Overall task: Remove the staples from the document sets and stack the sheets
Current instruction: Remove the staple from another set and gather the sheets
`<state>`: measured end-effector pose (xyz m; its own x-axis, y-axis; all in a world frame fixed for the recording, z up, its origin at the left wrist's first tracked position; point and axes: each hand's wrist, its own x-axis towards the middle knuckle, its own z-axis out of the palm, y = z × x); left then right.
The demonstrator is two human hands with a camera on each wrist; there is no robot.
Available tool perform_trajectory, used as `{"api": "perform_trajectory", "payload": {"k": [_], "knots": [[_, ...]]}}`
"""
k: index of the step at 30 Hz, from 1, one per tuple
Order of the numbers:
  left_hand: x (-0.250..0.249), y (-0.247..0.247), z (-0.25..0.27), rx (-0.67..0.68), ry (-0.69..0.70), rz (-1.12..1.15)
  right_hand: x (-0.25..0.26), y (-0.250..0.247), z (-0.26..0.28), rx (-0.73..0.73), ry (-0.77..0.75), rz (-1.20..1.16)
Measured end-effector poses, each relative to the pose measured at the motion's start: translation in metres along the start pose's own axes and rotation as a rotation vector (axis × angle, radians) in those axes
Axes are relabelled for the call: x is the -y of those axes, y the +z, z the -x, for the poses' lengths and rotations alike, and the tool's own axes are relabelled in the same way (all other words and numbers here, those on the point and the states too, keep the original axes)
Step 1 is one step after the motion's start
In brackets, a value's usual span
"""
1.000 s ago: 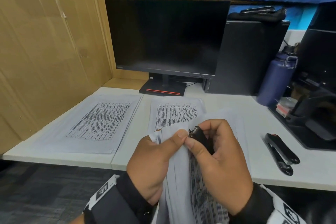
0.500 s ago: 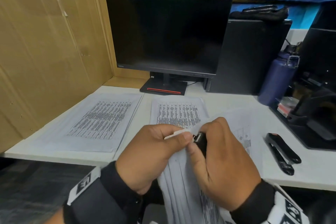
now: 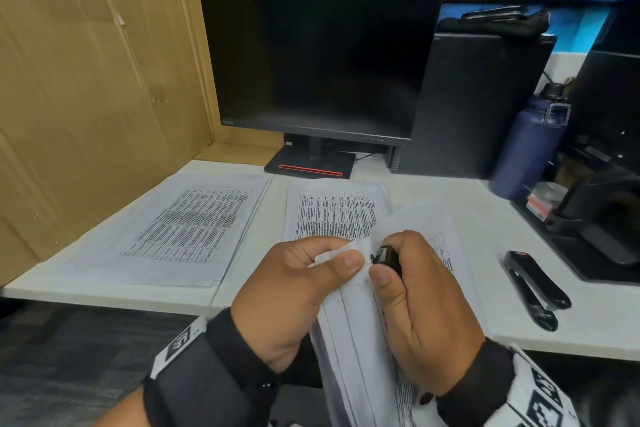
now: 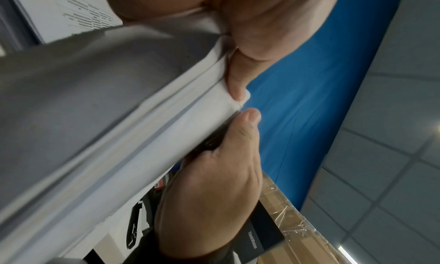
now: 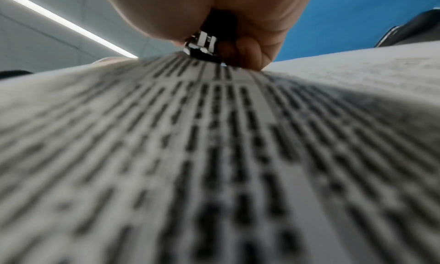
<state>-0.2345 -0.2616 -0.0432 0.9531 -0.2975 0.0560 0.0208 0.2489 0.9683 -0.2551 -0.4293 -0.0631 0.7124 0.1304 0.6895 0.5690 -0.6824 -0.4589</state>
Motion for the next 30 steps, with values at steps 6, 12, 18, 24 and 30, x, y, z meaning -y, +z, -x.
{"api": "perform_trajectory", "payload": {"k": [6,12,18,24,30], "knots": [[0.004,-0.003,-0.005,-0.009,-0.02,0.023,-0.003,0.001,-0.001,0.018,0.044,-0.06],[0.006,-0.008,-0.011,-0.048,-0.044,0.013,-0.009,0.003,-0.005,0.067,-0.087,0.289],[0.01,-0.013,-0.015,-0.077,-0.125,0.008,-0.01,0.005,-0.004,0.079,-0.081,0.362],[0.003,-0.043,-0.031,-0.263,-0.182,-0.05,-0.037,-0.028,-0.018,0.102,0.274,0.358],[-0.009,-0.058,-0.037,-0.256,-0.232,-0.057,-0.107,-0.056,-0.006,0.574,0.823,0.626]]}}
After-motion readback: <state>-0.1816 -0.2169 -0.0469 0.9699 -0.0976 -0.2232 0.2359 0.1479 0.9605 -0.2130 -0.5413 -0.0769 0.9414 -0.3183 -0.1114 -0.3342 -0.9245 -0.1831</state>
